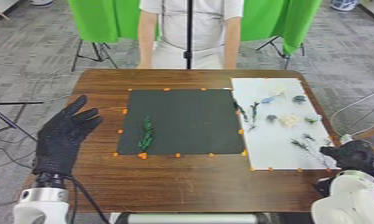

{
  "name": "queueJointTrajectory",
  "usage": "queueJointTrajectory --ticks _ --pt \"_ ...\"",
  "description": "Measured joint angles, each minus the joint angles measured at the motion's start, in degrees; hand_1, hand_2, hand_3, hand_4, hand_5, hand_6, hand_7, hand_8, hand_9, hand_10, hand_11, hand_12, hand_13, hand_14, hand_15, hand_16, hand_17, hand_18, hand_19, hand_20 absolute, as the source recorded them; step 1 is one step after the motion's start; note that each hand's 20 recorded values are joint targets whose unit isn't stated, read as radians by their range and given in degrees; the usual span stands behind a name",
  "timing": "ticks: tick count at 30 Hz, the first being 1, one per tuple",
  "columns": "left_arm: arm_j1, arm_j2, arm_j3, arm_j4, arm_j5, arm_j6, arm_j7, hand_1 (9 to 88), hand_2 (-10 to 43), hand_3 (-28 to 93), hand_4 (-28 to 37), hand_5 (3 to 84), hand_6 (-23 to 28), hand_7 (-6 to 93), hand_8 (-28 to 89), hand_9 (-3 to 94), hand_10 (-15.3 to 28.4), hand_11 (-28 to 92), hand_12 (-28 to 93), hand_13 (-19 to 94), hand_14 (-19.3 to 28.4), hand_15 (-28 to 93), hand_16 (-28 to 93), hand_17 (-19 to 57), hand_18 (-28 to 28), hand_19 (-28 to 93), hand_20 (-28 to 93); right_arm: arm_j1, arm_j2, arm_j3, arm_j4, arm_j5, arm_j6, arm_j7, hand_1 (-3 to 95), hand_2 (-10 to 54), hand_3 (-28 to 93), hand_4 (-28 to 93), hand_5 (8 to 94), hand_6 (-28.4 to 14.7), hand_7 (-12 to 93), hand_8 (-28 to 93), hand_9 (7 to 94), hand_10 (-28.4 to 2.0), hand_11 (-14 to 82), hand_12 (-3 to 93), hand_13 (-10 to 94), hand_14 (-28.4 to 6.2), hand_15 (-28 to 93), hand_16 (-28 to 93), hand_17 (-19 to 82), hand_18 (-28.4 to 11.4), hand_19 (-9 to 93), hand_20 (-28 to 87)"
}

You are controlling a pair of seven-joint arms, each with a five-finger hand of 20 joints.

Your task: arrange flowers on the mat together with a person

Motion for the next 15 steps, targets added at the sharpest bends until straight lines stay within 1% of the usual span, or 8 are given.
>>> queueJointTrajectory --ticks 4,8,10,12,14,15 --pt "-0.21 0.00 0.01 0.00 0.00 0.00 -0.19 23.9 7.5 76 -22.5 41.7 11.2 8.1 -7 41.3 21.5 28 12 30 27.7 58 -8 -4.1 24.9 59 15 1.82 0.00 -1.83 2.26 -0.29 -4.68 -0.34 28.0 -0.8 70 -22 51.8 -2.4 15 -13 61.2 -18.8 25.9 16.2 57 -16.9 58 10 16 -28.3 64 15" --pt "-0.32 -0.01 0.03 -0.01 0.00 -0.02 -0.40 23.9 7.5 76 -22.5 41.6 11.2 8.1 -7 41.3 21.5 28 12 30 27.8 58 -8 -4.1 24.9 59 15 3.97 -0.01 -3.51 4.23 -0.23 -5.56 -0.40 29.1 -0.9 69 -22 53.4 -1.6 15 -13 61.8 -18.5 25.8 16.2 58 -16.5 58 10 16 -28.3 63 16" --pt "-0.34 -0.07 0.03 -0.01 0.00 -0.02 -0.49 23.9 7.5 76 -22.5 41.6 11.1 8.1 -7 41.2 21.5 28 12 30 27.7 58 -8 -4.1 24.9 59 15 4.79 -0.01 -3.95 4.74 -0.24 -5.76 -0.39 31.8 -1.2 68 -22 57.1 -0.9 16 -14 64.2 -17.5 26.2 16.3 59 -15.9 57 11 17 -27.8 63 16" --pt "-0.34 -0.07 0.03 -0.01 0.00 -0.02 -0.56 23.9 7.5 76 -22.5 41.6 11.1 8.0 -7 41.2 21.5 28 12 30 27.7 58 -8 -4.1 24.9 59 15 5.57 0.01 -4.39 5.24 -0.37 -6.16 -0.33 37.2 -3.2 67 -23 65.4 0.3 17 -15 70.1 -15.6 27.0 16.5 63 -14.3 56 11 19 -26.3 64 16" --pt "-0.34 -0.07 0.03 -0.01 0.00 -0.02 -0.59 23.8 7.5 76 -22.4 41.6 11.1 8.0 -7 41.2 21.5 28 12 30 27.7 58 -8 -4.2 24.9 59 15 6.43 0.07 -4.78 5.71 -1.03 -6.89 -0.17 42.6 -5.5 65 -26 72.0 0.8 17 -9 75.1 -13.0 27.9 17.4 66 -12.6 55 13 20 -24.8 66 16" --pt "-0.33 -0.07 0.03 -0.01 0.00 -0.02 -0.59 23.8 7.5 76 -22.4 41.6 11.2 8.0 -7 41.2 21.6 28 12 30 27.7 58 -8 -4.1 24.9 59 15 6.93 0.17 -5.03 5.94 -1.68 -7.22 -0.09 45.4 -6.3 63 -26 75.1 1.0 18 -7 77.3 -12.2 28.3 17.7 68 -11.8 54 14 21 -24.2 66 16"
